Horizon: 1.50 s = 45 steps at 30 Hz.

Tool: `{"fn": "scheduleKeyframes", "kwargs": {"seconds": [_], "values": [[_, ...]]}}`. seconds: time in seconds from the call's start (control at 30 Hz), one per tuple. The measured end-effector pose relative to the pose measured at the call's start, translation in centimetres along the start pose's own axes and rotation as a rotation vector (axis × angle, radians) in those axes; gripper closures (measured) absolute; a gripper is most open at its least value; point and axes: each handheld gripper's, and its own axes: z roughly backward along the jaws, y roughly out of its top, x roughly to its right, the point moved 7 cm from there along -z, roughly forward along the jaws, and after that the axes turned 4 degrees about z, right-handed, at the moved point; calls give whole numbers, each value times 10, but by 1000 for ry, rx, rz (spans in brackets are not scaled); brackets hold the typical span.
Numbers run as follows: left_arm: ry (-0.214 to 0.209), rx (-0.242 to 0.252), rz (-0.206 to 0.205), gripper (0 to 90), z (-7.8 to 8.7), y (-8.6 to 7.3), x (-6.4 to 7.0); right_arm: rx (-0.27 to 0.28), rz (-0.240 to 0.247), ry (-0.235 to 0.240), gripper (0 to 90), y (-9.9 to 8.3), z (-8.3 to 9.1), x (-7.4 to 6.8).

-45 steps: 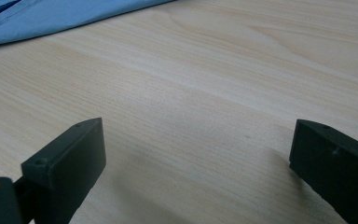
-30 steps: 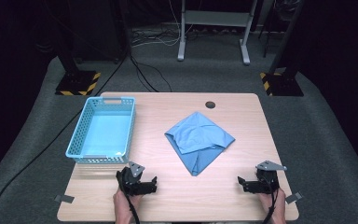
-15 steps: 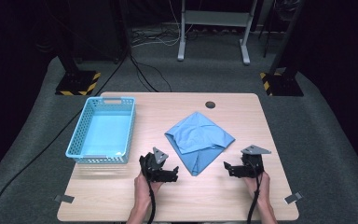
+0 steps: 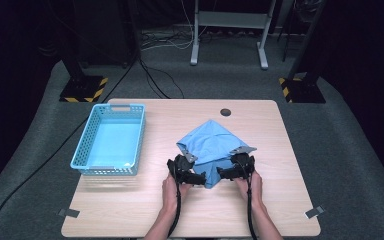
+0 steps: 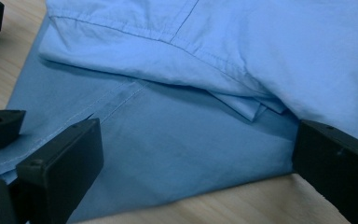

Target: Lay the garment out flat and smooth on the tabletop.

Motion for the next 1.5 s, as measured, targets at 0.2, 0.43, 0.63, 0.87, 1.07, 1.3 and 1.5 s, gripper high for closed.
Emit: {"fn": "scheduleKeyframes", "kwargs": {"seconds": [0.2, 0.43, 0.63, 0.87, 1.07, 1.3, 1.5], "values": [[22, -4, -24, 2, -2, 2, 3, -17, 48, -34, 0, -1, -10, -7], [3, 9, -9, 7, 3, -5, 5, -37, 43, -42, 4, -3, -8, -12], [-4, 18, -14, 7, 12, -15, 11, -48, 47, -40, 6, -11, 0, -21], [-16, 21, -16, 7, 28, -33, 21, -44, 68, -22, 8, -26, 14, -37], [-39, 11, -21, 8, 44, -50, 30, -39, 74, -15, 10, -41, 28, -54], [-59, 21, -31, 16, 63, -71, 43, -33, 80, -10, 11, -60, 46, -73], [-74, 18, -34, 16, 75, -85, 49, -31, 80, -10, 14, -73, 58, -87]]}}
